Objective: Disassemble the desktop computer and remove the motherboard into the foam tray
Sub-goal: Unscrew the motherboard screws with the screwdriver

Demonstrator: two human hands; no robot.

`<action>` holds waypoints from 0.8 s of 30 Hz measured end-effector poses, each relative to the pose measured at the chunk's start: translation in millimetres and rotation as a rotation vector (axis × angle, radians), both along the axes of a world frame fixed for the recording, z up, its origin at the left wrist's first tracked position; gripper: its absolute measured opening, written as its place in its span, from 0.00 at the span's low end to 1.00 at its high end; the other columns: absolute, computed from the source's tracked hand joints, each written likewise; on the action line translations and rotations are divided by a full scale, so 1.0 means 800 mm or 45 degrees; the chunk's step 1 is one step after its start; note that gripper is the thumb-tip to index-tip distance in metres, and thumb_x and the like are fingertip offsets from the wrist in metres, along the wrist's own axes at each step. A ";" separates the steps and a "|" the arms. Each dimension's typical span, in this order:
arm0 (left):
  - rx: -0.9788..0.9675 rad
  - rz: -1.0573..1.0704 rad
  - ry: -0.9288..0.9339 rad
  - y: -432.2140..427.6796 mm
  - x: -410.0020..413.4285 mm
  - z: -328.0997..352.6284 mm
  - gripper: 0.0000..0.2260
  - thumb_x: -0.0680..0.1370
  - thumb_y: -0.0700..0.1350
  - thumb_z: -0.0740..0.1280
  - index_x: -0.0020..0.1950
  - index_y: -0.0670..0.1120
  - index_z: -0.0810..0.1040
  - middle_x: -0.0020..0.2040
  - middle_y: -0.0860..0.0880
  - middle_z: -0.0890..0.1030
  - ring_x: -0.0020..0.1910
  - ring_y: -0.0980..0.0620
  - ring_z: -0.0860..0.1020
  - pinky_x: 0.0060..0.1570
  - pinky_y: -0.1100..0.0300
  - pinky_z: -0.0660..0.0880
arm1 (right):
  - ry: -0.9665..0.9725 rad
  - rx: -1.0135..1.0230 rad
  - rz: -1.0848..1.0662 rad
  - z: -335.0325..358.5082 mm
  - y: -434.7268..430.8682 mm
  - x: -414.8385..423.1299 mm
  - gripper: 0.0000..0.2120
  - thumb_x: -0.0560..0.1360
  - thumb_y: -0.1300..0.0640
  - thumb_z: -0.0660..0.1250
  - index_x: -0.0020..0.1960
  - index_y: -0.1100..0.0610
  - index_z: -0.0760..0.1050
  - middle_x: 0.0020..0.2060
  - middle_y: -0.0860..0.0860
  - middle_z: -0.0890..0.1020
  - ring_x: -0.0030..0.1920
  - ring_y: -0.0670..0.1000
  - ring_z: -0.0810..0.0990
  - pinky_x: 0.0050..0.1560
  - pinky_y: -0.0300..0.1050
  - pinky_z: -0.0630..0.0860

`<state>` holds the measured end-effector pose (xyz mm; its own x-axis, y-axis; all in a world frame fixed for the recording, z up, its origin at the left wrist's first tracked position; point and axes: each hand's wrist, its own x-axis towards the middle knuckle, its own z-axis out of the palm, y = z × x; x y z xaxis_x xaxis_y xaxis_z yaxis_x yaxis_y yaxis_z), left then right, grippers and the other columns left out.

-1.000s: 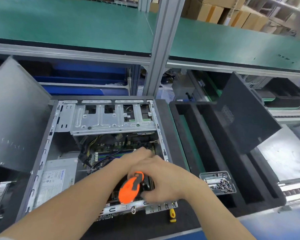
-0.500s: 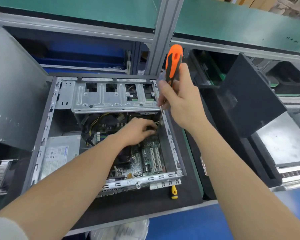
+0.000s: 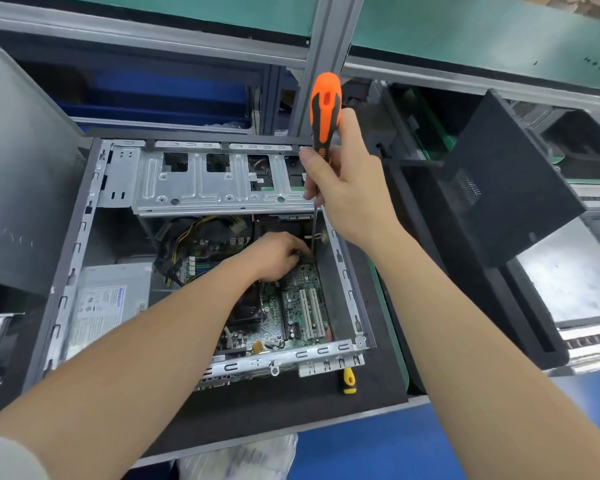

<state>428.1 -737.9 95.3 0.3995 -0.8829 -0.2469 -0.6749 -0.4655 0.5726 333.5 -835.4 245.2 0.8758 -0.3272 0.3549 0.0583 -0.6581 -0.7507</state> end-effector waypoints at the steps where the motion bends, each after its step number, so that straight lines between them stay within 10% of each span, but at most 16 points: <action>1: 0.021 -0.003 0.001 -0.001 0.000 0.000 0.16 0.84 0.41 0.62 0.69 0.53 0.80 0.69 0.49 0.79 0.65 0.46 0.77 0.53 0.64 0.67 | -0.006 0.005 -0.005 -0.001 -0.001 0.000 0.07 0.84 0.54 0.63 0.58 0.52 0.66 0.34 0.53 0.81 0.33 0.50 0.82 0.36 0.45 0.80; 9: 0.140 -0.009 0.030 -0.003 -0.002 0.010 0.18 0.84 0.41 0.60 0.71 0.54 0.78 0.70 0.48 0.79 0.61 0.46 0.81 0.63 0.51 0.76 | -0.012 0.006 -0.004 -0.002 -0.002 0.001 0.07 0.84 0.52 0.63 0.57 0.46 0.65 0.34 0.54 0.81 0.34 0.52 0.82 0.38 0.51 0.81; 24: 0.207 -0.097 -0.054 -0.005 -0.005 0.010 0.17 0.84 0.42 0.60 0.70 0.53 0.79 0.70 0.50 0.79 0.62 0.46 0.80 0.59 0.58 0.75 | -0.002 0.053 -0.017 -0.005 -0.001 -0.007 0.08 0.84 0.53 0.63 0.59 0.52 0.66 0.35 0.54 0.81 0.35 0.51 0.82 0.38 0.48 0.82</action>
